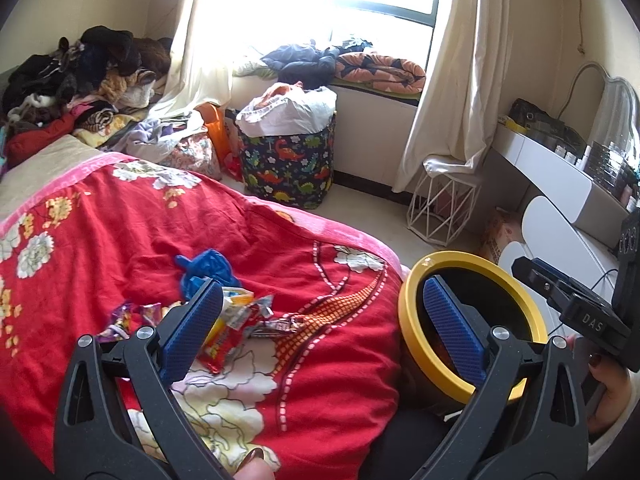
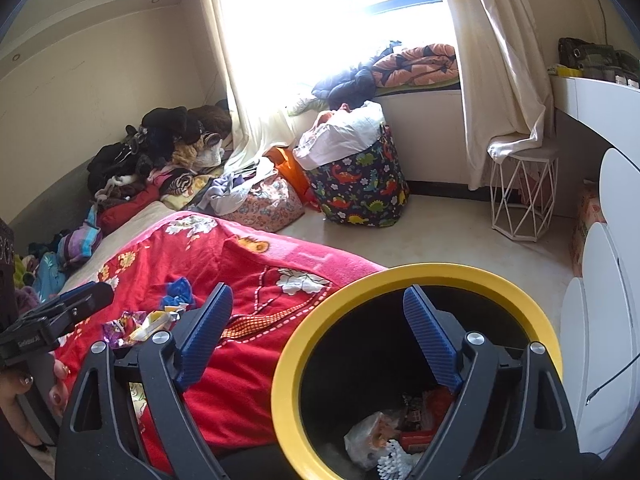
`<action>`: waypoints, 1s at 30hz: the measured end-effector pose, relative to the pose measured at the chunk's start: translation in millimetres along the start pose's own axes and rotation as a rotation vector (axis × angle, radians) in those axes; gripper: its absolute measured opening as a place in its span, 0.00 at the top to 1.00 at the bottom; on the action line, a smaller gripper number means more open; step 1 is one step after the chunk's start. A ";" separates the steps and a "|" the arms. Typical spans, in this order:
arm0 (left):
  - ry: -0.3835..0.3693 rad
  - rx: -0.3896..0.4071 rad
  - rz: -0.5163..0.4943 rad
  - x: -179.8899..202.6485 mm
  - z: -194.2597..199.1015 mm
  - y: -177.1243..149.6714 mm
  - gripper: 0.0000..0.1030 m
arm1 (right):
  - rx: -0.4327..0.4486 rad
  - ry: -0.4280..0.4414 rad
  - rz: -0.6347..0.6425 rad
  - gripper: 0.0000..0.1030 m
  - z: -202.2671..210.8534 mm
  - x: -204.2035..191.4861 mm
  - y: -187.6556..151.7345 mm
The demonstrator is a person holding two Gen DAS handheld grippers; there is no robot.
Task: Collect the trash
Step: 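Move both open grippers back over the wrappers on the bedspread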
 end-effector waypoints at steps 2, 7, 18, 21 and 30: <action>0.018 0.015 -0.003 -7.6 2.3 3.6 0.10 | 0.001 0.012 0.008 0.18 -1.2 -7.0 1.2; 0.048 0.036 0.020 -26.8 7.1 11.6 0.10 | -0.002 0.045 0.039 0.18 -4.9 -27.8 2.7; 0.101 0.056 0.093 -68.8 12.7 22.3 0.10 | -0.013 0.107 0.111 0.17 -15.3 -76.5 5.6; 0.126 0.064 0.100 -79.7 13.8 24.0 0.10 | -0.019 0.129 0.121 0.17 -19.9 -87.7 6.6; 0.192 0.062 0.179 -133.5 19.0 26.0 0.10 | -0.050 0.197 0.161 0.17 -38.2 -123.3 7.5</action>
Point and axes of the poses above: each gripper's, at about its wrist camera, not at the fingertips, and z roughly against the way its jaws point, x to its right, y to its top, the point moved 10 cm from there along -z, roughly the way its jaws point, and after that the axes turned 12 degrees about z, right-handed, at the moved point
